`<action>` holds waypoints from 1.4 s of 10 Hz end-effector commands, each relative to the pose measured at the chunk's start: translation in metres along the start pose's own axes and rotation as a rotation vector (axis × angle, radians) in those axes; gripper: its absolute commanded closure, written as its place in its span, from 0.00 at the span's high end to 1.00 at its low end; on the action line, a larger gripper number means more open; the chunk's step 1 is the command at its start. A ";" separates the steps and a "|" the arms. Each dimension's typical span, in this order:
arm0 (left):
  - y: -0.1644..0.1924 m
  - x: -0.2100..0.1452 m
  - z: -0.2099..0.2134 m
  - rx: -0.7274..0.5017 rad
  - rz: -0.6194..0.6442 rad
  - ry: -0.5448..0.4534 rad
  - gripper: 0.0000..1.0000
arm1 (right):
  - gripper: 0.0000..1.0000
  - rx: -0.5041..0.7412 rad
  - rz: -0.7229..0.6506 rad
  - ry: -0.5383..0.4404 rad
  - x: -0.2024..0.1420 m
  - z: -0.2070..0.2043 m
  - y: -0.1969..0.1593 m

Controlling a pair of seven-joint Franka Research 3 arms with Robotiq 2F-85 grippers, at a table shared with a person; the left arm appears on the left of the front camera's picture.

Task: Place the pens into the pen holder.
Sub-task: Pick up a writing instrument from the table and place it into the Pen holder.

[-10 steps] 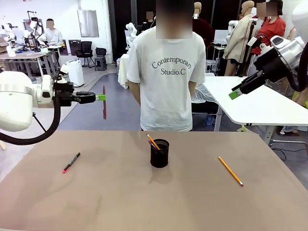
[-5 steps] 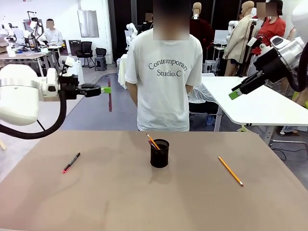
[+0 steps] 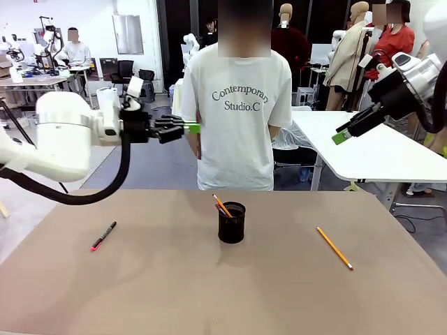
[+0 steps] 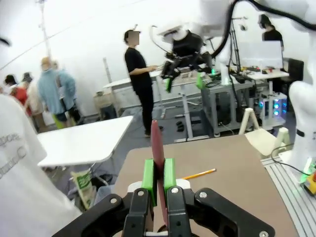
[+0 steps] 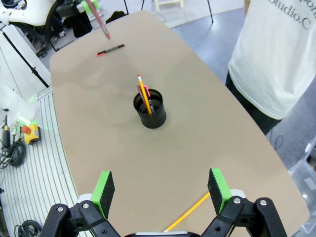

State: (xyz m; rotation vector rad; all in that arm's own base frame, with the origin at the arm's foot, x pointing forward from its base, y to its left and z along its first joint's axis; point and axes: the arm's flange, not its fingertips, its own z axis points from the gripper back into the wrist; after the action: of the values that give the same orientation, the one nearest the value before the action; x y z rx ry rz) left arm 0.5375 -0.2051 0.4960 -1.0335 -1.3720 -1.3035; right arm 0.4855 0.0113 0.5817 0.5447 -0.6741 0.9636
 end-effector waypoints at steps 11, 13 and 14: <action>-0.017 -0.033 -0.059 -0.134 -0.013 -0.056 0.00 | 1.00 0.008 -0.003 -0.015 0.002 0.001 0.000; -0.017 -0.033 -0.059 -0.134 -0.013 -0.056 0.00 | 1.00 0.008 -0.003 -0.015 0.002 0.001 0.000; -0.017 -0.033 -0.059 -0.134 -0.013 -0.056 0.00 | 1.00 0.008 -0.003 -0.015 0.002 0.001 0.000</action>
State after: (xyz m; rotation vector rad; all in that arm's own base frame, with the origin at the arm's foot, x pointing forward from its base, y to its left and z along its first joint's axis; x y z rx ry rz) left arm 0.5342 -0.2668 0.4570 -1.1649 -1.3484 -1.4019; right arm 0.4855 0.0112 0.5817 0.5446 -0.6740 0.9635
